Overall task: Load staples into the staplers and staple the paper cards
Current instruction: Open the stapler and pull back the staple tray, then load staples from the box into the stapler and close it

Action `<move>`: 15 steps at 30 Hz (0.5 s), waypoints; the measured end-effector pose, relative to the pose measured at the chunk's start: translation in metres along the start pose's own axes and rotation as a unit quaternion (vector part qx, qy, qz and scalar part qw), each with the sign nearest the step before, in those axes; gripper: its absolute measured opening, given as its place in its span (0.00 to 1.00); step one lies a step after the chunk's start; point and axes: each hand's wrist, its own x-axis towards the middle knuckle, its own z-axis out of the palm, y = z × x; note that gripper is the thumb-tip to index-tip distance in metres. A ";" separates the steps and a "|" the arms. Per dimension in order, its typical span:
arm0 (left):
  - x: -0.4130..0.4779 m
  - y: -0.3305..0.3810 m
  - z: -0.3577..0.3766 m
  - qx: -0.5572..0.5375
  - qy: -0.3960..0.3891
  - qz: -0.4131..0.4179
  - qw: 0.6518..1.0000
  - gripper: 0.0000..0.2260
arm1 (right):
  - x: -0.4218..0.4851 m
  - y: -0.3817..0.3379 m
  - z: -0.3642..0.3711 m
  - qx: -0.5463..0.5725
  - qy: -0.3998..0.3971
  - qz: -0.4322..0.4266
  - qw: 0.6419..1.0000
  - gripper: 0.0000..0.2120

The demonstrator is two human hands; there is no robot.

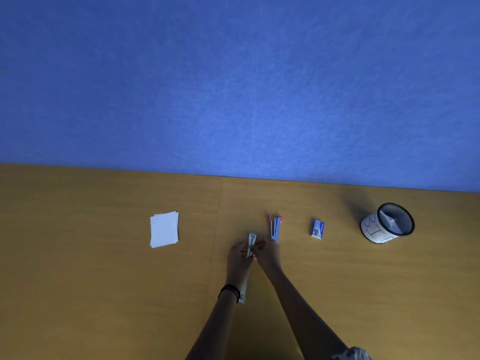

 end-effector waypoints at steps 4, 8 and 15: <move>0.001 -0.001 0.006 0.001 0.021 -0.004 1.000 0.15 | 0.000 -0.005 -0.014 0.009 0.023 -0.037 0.999 0.07; 0.004 -0.004 0.007 0.006 0.027 -0.009 1.000 0.18 | 0.011 -0.002 -0.045 0.056 0.169 -0.070 0.981 0.10; 0.007 -0.003 0.007 0.003 0.017 -0.012 1.000 0.17 | 0.034 0.010 -0.097 -0.217 0.126 0.018 0.968 0.34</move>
